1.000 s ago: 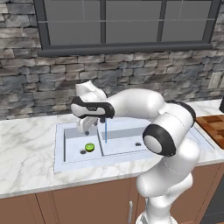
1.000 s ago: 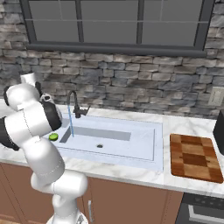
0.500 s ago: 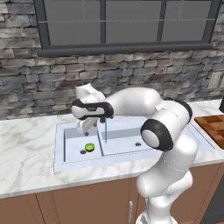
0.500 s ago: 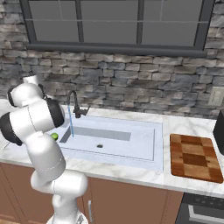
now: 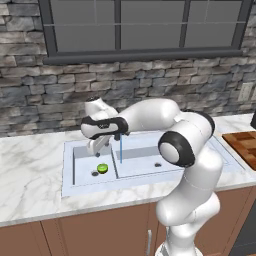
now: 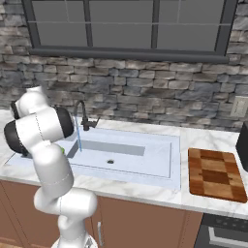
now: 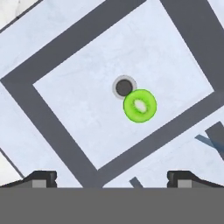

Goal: Pick the kiwi from the sink and place it on the cutting board to airdry. Then turn off the sink faucet.

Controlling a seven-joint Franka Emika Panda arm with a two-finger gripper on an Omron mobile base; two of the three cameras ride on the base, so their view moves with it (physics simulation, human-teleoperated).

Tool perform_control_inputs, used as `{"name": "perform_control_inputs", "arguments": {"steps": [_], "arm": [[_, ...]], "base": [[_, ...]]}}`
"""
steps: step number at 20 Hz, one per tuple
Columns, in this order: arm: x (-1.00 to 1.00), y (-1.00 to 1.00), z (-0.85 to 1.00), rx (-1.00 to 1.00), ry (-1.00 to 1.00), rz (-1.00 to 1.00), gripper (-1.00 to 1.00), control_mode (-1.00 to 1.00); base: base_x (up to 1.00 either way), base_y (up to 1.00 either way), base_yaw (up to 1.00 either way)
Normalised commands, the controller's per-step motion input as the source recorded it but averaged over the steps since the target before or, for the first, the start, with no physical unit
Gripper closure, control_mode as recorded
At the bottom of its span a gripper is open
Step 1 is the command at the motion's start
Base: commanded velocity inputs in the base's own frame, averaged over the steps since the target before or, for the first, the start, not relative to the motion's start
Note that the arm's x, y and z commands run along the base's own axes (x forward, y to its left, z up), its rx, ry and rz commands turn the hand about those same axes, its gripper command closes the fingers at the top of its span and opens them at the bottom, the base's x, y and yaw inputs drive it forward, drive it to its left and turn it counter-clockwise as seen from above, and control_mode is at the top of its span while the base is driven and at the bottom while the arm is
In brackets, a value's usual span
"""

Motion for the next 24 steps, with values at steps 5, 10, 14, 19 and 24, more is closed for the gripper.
{"name": "perform_control_inputs", "arguments": {"steps": [5, 10, 14, 19, 24], "arm": [[0.15, 0.02, -0.14, 0.00, 0.00, 0.01, -1.00, -1.00], [0.12, 0.00, -0.11, 0.00, 0.01, 0.01, -1.00, -1.00], [0.07, 0.00, -0.10, 0.00, 0.01, 0.01, -1.00, -1.00], [0.08, 0.02, -0.12, 0.00, 0.00, 0.01, -1.00, -1.00], [0.07, 0.00, -0.12, 0.00, 0.00, 0.01, -1.00, -1.00]], "base": [[0.00, 0.00, 0.00], [0.00, 0.00, 0.00], [0.00, 0.00, 0.00], [0.00, 0.00, 0.00], [0.00, 0.00, 0.00]]}}
